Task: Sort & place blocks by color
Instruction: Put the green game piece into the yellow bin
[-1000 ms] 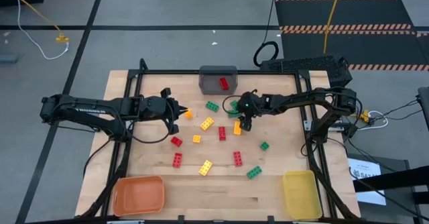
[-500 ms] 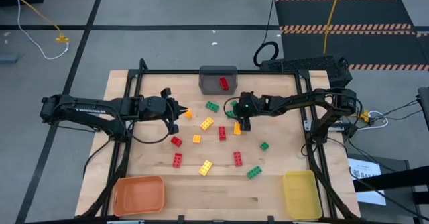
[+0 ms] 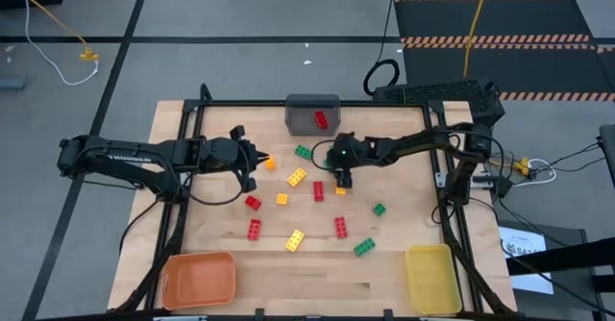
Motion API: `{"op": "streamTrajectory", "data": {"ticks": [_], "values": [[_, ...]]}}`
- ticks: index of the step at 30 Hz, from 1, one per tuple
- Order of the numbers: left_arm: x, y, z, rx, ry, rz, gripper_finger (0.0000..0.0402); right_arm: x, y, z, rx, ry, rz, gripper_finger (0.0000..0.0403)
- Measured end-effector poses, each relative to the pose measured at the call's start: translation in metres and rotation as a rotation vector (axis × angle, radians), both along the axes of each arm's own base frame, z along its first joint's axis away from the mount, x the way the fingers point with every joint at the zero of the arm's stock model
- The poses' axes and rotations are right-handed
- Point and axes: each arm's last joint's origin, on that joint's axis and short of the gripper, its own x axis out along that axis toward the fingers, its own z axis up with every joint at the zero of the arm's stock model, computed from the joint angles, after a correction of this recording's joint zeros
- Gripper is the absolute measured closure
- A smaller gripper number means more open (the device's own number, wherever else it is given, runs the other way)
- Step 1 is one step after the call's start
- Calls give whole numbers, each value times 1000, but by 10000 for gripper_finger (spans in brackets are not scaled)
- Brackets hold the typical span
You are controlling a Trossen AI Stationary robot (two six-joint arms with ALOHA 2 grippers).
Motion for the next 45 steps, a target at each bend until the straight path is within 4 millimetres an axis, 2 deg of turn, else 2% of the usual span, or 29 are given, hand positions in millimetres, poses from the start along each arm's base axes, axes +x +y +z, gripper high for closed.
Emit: {"op": "streamTrajectory", "data": {"ticks": [5,12,17,21,26,30,35,40,45], "values": [[0,0,0,0,5,0,364,0,-2,-1,40,54,-37,169],[-1,0,-1,-4,14,1,364,-4,3,14,30,37,-35,283],[-1,0,-2,-15,22,8,364,-15,9,28,49,87,-41,285],[-1,0,-2,-22,18,13,364,-26,18,53,55,66,-76,285],[-1,0,-2,-24,10,15,364,-48,43,88,122,38,-102,285],[-1,0,-2,-27,9,17,364,-71,72,103,223,104,-97,285],[0,0,0,-29,-6,19,364,-90,108,124,420,59,-112,285],[0,0,1,-37,-23,25,364,-112,137,137,621,82,-223,285],[1,0,1,-42,-26,28,364,-131,163,140,774,170,-356,285]]}}
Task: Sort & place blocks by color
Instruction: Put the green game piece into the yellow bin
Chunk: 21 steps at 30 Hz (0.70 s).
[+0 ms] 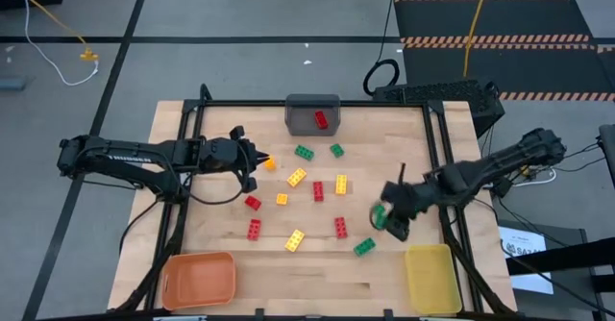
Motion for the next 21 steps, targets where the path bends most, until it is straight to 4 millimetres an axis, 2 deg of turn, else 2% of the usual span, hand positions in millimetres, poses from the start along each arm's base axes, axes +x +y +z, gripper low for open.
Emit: {"op": "streamTrajectory", "data": {"ticks": [12,18,21], "values": [[0,-2,0,-2,-5,-10,364,-34,52,-3,217,264,-30,273],[0,-2,0,-1,-5,-10,364,-54,66,-5,227,400,-85,276],[0,-2,0,-1,-5,-11,364,-62,68,-14,212,455,-119,276]]}}
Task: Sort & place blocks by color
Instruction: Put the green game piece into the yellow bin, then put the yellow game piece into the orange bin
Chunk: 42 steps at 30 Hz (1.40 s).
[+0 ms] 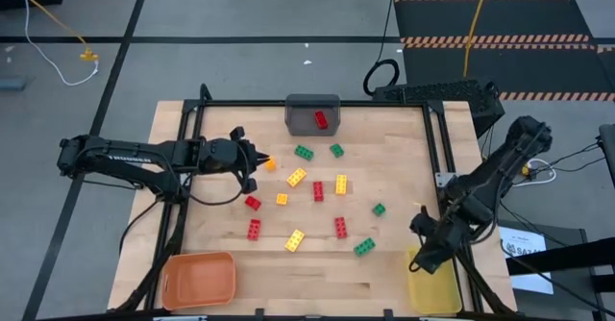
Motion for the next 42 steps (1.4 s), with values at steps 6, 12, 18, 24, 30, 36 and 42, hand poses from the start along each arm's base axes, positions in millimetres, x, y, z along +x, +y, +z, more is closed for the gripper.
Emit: {"op": "streamTrajectory", "data": {"ticks": [6,12,18,24,30,36,42], "values": [[-1,-1,-1,-31,-2,14,364,-8,4,-21,-1,30,-2,272],[-2,-7,-3,-68,16,11,364,-9,5,-30,-1,26,10,241],[-3,-16,-9,-81,38,-20,364,-10,4,-32,-9,28,17,181],[-4,-18,-14,-47,58,-48,364,-9,4,-31,7,1,29,153],[3,-13,-4,4,-48,-61,364,-5,1,-20,-8,-208,8,161],[5,-11,1,15,-103,-65,364,6,-12,-4,-85,-516,-12,170],[6,-13,2,-74,-127,-104,363,21,-29,3,-321,-748,105,170]]}}
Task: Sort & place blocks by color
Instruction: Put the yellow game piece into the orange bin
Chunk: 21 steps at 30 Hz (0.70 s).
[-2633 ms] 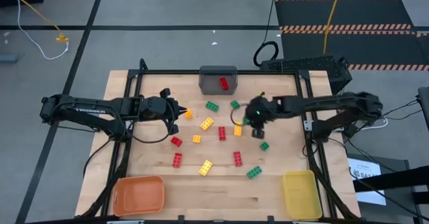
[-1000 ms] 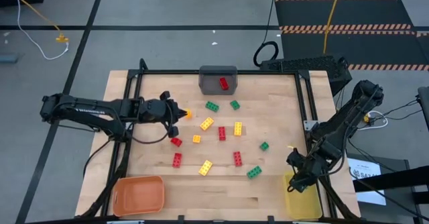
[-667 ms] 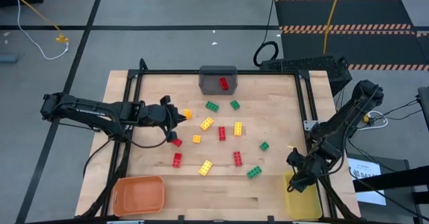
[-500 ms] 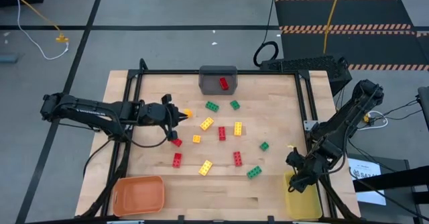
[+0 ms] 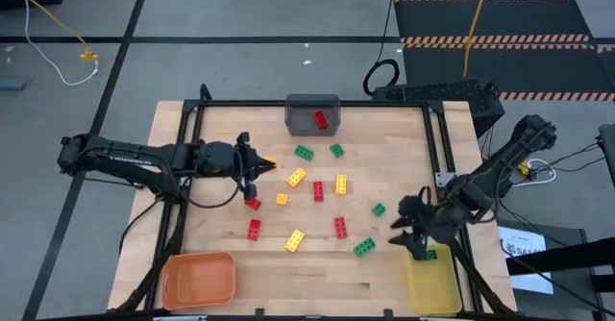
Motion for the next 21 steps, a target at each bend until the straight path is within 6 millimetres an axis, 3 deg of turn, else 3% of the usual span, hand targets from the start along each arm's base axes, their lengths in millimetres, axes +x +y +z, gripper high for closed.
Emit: {"op": "streamTrajectory", "data": {"ticks": [5,12,16,21], "values": [[-2,-6,-4,-67,36,-4,324,24,-10,0,-322,-162,45,170],[-11,-7,-12,-199,163,100,194,70,-22,11,-783,-412,9,170],[-10,-1,-13,-193,159,174,139,87,-36,8,-885,-394,-50,170],[3,21,-32,-151,252,297,114,93,-52,-14,-917,-292,-80,170]]}}
